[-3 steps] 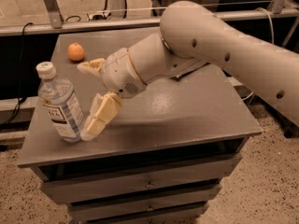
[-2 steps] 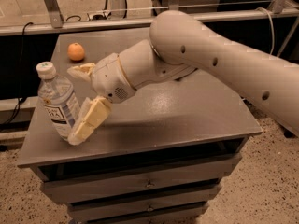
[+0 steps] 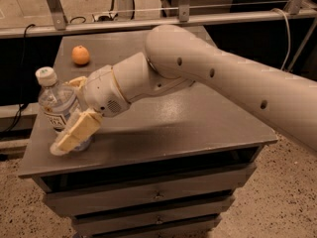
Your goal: Move blue plastic bottle near green jalapeno chip bag
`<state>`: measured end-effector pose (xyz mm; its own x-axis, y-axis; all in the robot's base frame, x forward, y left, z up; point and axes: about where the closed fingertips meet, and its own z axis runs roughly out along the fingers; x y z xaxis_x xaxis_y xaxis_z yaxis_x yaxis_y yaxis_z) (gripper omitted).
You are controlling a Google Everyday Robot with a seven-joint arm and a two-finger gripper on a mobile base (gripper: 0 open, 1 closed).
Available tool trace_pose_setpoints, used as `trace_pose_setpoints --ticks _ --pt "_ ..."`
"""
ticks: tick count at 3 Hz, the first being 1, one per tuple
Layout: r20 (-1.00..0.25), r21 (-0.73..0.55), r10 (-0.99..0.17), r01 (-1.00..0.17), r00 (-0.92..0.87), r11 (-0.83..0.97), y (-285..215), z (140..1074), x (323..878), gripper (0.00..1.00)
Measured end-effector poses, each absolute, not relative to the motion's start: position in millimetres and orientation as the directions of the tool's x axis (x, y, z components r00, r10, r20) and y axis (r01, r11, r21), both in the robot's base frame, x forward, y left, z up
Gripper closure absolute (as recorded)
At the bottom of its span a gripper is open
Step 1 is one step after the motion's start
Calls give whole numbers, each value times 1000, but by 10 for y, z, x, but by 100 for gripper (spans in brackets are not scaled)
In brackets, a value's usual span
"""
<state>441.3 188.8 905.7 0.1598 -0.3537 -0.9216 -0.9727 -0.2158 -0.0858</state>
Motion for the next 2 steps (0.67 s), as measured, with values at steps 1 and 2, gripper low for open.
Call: trace_pose_setpoints --ticks 1,2 --pt "-928 -78 -344 -979 140 -187 1863 9047 4489 41" --pt "-928 -92 -347 -987 134 -136 1717 9121 4693 64"
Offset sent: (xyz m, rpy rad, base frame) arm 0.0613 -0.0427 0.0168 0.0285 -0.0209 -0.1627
